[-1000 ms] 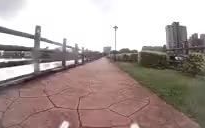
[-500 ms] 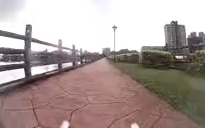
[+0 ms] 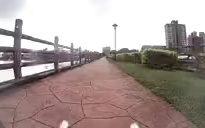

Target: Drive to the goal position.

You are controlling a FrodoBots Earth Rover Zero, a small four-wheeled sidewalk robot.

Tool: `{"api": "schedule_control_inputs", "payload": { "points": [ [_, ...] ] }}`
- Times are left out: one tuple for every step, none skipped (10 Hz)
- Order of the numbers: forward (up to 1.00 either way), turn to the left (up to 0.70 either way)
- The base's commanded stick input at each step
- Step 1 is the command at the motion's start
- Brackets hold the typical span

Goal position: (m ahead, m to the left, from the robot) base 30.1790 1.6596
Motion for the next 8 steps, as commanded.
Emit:
{"api": "schedule_control_inputs", "payload": {
  "points": [
    [0.70, 0.00],
    [0.70, 0.00],
    [0.70, 0.00],
    [0.70, 0.00],
    [0.70, 0.00],
    [0.70, 0.00],
    [0.70, 0.00],
    [0.70, 0.00]
  ]
}}
